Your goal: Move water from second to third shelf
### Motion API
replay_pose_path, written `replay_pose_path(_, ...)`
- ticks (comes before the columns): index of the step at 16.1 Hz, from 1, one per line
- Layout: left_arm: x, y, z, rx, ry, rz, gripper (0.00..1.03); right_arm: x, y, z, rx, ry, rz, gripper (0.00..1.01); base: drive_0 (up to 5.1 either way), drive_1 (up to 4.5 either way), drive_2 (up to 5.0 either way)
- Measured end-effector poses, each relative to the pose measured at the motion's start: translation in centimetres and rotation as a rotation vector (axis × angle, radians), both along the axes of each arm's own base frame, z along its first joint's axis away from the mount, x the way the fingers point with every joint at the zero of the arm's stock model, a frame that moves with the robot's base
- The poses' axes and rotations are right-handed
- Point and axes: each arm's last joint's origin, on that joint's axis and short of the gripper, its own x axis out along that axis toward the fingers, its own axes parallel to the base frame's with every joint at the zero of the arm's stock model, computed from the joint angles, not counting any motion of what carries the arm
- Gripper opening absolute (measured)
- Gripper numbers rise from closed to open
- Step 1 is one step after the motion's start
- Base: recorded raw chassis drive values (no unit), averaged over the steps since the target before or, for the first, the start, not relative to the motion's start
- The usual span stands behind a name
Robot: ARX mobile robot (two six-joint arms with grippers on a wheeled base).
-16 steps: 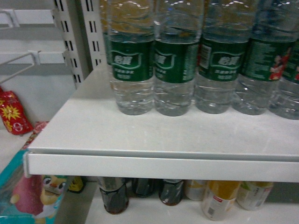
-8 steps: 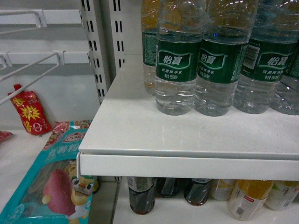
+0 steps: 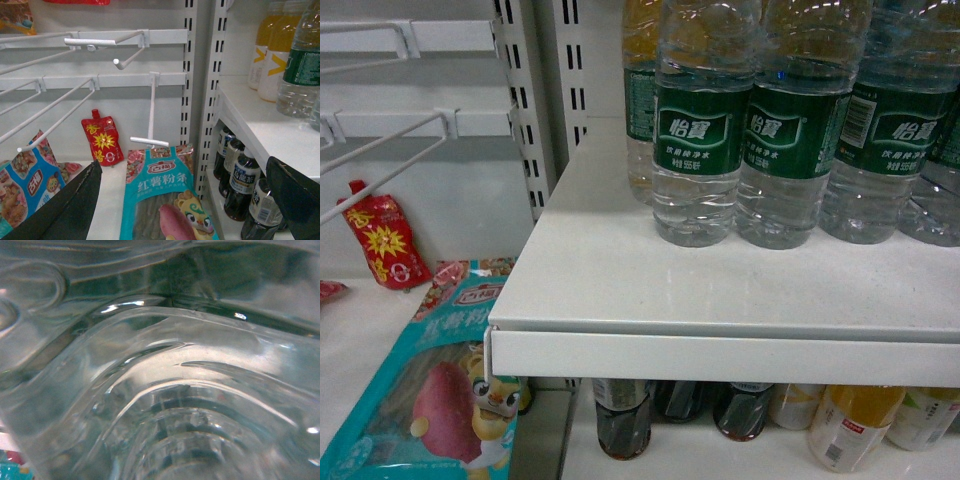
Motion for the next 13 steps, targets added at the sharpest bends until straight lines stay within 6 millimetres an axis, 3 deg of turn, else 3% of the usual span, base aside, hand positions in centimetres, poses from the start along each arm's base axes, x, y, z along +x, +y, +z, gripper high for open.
replay_pose_path(7,0.00,0.00,0.00,0.000,0.000,0.000,0.98,0.00,0.00,0.01,0.001,-0.001,-0.001,0.43,0.0,0.00,0.0)
replay_pose_path(13,0.00,0.00,0.00,0.000,0.000,0.000,0.98,-0.16,0.52,0.78,0.043,-0.043,-0.127,0.43,0.0,0.00,0.0)
